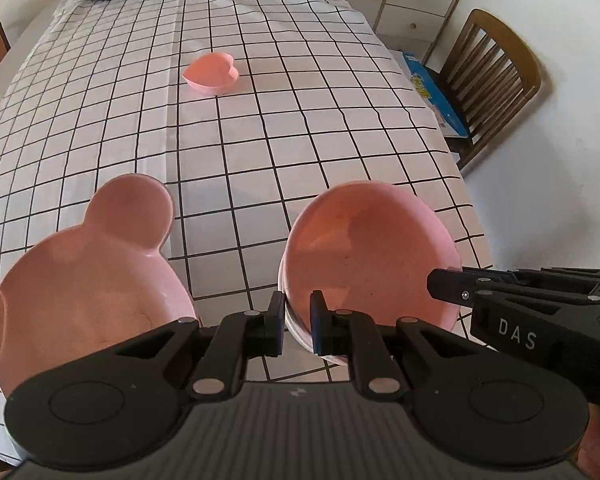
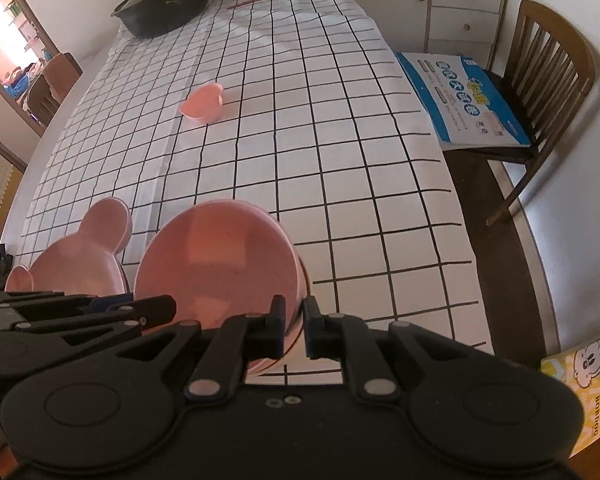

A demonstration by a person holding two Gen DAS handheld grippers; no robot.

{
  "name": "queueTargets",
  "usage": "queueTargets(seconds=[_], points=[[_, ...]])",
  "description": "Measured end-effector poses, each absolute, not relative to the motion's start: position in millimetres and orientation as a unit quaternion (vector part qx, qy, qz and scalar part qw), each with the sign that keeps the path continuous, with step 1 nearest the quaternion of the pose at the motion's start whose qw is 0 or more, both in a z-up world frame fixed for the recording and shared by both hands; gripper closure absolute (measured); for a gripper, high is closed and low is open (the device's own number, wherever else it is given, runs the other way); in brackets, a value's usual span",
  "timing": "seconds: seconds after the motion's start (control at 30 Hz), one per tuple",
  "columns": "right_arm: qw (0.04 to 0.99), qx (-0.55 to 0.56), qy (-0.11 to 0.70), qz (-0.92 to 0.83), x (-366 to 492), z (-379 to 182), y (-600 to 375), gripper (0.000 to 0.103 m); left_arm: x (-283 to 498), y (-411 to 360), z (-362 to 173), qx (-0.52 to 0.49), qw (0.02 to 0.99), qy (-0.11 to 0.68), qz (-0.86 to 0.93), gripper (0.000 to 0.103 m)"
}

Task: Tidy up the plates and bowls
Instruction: 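Lower the pink bowl into the cream bowl on the bear plate and open both tools, then move both tools toward the pink heart-shaped dish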

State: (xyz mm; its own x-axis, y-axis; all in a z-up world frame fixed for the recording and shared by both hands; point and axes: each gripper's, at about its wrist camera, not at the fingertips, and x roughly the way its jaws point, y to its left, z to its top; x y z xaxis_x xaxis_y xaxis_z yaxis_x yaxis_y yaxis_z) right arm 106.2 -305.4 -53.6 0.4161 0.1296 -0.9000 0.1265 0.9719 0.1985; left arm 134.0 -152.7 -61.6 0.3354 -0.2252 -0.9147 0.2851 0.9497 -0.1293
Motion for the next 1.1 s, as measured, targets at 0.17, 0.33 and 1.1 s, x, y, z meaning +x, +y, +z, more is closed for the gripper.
queueTargets(seconds=[0.17,0.33,1.1], points=[[0.839,0.100,0.536,0.003,107.2,-50.5,-301.9,0.088,134.6,-150.9,-58.1,0.032,0.822,0.547,-0.156,0.091],[0.843,0.092,0.530,0.010,109.2,-42.4,-302.5,0.084,135.4,-145.9,-46.4,0.033,0.829,0.535,-0.157,0.091],[0.869,0.059,0.487,0.067,176.7,7.1,-299.2,0.039,193.6,-112.7,3.0,0.004,0.875,0.466,-0.133,0.035]])
